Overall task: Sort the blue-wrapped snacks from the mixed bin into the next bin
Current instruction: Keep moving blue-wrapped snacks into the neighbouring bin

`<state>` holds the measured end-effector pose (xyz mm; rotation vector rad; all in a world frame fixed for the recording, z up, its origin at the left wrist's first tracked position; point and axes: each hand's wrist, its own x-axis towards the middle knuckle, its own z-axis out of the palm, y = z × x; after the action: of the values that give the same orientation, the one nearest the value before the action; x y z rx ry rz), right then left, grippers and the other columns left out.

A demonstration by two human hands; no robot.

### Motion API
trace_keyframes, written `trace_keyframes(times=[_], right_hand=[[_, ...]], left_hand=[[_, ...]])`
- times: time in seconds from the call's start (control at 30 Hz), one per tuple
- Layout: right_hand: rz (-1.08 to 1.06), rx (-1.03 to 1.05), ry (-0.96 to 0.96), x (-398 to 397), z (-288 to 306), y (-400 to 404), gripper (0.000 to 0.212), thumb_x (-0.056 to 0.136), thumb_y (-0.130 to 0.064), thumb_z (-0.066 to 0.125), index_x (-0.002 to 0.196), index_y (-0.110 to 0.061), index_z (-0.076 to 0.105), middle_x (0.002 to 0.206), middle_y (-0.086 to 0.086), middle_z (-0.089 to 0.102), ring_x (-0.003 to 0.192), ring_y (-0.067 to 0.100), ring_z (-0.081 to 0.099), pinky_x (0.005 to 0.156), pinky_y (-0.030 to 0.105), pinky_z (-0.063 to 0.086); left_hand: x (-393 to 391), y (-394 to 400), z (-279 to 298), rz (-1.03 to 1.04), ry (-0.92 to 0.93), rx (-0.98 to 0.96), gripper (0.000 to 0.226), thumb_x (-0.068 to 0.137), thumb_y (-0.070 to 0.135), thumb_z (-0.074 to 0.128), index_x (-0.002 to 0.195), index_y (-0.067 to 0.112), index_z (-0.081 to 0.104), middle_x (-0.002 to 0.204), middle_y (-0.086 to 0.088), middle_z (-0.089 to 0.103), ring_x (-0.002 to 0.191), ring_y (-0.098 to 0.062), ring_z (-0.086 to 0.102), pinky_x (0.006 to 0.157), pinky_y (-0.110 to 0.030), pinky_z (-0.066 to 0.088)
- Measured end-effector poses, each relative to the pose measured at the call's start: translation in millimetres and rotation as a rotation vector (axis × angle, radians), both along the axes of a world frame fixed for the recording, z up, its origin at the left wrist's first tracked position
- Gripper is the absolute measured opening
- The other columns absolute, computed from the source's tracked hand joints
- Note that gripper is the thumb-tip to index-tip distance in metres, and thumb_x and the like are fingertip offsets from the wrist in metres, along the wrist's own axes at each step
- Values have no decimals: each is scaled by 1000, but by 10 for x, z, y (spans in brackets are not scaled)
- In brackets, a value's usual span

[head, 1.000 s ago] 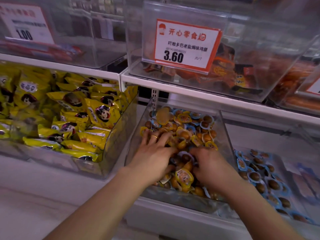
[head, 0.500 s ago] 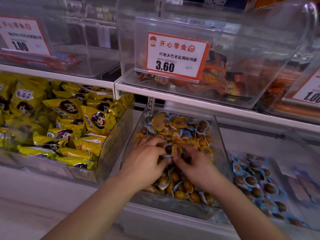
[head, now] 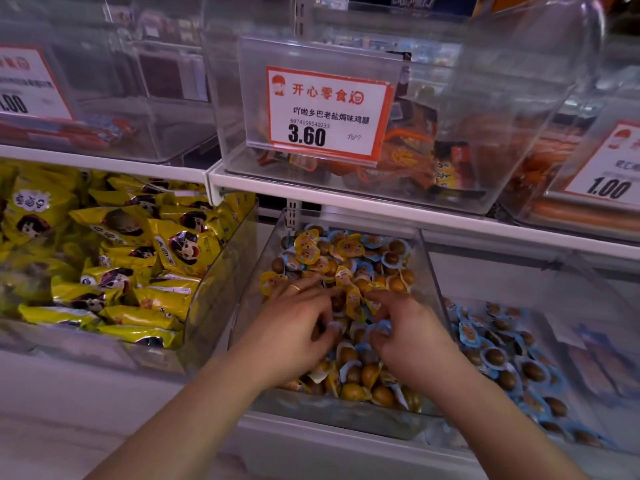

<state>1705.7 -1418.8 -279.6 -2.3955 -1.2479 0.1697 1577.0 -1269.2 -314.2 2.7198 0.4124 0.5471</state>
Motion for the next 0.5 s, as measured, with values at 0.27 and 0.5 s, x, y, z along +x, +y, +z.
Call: trace_keyframes(times=[0.27, 0.5], right_hand=[[-42, -139, -105, 47, -87, 165, 49, 85, -6, 61, 132, -18, 58, 134, 9, 52, 126, 30, 45, 103, 34, 40], [-9, -190, -204, 47, -301, 255, 59, 88, -24, 59, 145, -22, 44, 142, 2, 40, 124, 31, 33, 109, 40, 32]], left_hand=[[64, -117, -4, -8, -95, 113, 15, 82, 40, 68, 80, 27, 63, 95, 13, 59, 105, -15, 52, 108, -36, 33], [13, -97, -37, -46, 40, 45, 22, 83, 51, 65, 83, 36, 49, 143, 19, 49, 143, -9, 29, 120, -40, 15]])
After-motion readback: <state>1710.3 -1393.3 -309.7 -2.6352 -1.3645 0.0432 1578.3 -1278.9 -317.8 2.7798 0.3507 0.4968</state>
